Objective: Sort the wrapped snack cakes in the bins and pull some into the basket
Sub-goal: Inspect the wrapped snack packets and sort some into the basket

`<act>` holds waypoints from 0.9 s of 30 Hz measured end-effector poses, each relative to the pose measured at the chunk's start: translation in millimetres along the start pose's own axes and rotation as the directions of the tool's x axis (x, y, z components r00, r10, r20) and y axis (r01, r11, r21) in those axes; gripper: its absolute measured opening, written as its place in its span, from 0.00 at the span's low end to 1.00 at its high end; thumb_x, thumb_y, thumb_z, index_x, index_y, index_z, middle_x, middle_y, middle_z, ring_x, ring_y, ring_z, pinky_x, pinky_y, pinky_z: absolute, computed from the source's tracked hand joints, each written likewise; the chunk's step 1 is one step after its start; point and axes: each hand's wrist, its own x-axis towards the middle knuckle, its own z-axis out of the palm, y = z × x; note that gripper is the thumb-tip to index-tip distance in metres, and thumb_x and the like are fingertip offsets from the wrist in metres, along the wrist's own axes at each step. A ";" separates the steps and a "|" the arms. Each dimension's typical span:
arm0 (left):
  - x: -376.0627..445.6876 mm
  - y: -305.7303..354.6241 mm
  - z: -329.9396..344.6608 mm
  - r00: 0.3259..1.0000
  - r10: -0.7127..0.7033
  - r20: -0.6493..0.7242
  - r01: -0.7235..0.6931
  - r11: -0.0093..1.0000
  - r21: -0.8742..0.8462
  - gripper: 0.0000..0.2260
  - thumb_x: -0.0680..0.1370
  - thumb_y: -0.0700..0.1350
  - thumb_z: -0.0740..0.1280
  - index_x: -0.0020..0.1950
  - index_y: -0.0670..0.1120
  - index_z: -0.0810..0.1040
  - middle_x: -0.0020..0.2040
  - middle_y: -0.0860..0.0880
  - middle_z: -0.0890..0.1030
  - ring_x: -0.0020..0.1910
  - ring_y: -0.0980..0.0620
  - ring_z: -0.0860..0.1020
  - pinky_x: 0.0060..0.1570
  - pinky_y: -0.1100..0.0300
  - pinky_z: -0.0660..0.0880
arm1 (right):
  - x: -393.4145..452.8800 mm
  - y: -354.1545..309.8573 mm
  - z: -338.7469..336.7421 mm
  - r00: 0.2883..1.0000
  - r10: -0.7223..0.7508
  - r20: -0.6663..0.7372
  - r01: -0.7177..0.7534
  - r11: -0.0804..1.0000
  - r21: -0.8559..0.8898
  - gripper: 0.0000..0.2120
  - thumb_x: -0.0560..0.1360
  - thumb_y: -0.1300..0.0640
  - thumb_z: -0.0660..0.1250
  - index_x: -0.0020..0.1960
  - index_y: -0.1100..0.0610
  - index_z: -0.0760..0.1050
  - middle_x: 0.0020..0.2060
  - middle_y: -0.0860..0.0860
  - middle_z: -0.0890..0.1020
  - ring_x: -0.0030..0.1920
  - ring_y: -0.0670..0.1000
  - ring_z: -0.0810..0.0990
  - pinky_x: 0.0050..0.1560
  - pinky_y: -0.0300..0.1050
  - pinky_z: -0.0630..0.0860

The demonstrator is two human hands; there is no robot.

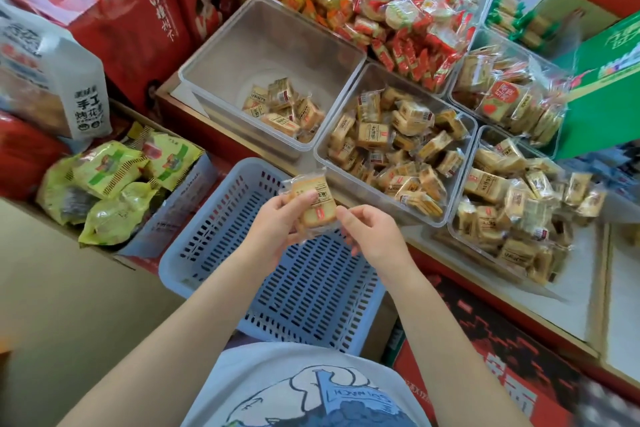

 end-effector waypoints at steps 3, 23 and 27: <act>-5.1 -9.8 13.7 0.999 -0.026 -0.045 0.024 0.999 -0.046 0.17 0.81 0.52 0.69 0.63 0.41 0.80 0.52 0.44 0.87 0.48 0.47 0.86 0.47 0.56 0.82 | -0.5 3.8 -14.1 0.995 0.013 0.095 -0.025 0.992 0.120 0.12 0.79 0.52 0.71 0.52 0.62 0.80 0.38 0.54 0.83 0.32 0.47 0.78 0.33 0.40 0.77; 7.3 -29.0 63.3 0.984 0.030 -0.178 -0.048 0.994 -0.099 0.25 0.76 0.54 0.74 0.66 0.42 0.74 0.57 0.42 0.85 0.54 0.43 0.86 0.47 0.53 0.83 | 20.3 12.5 -53.6 0.986 0.083 0.144 -0.117 0.962 0.247 0.18 0.77 0.62 0.74 0.61 0.55 0.70 0.50 0.56 0.85 0.25 0.49 0.75 0.27 0.41 0.71; 7.5 -30.1 63.3 0.972 0.033 -0.232 -0.066 0.988 -0.138 0.24 0.76 0.53 0.75 0.66 0.42 0.73 0.58 0.41 0.84 0.51 0.43 0.86 0.40 0.58 0.82 | 22.9 11.0 -46.5 0.981 0.097 0.169 -0.136 0.962 0.237 0.22 0.75 0.65 0.74 0.63 0.55 0.69 0.46 0.57 0.84 0.26 0.48 0.75 0.26 0.41 0.70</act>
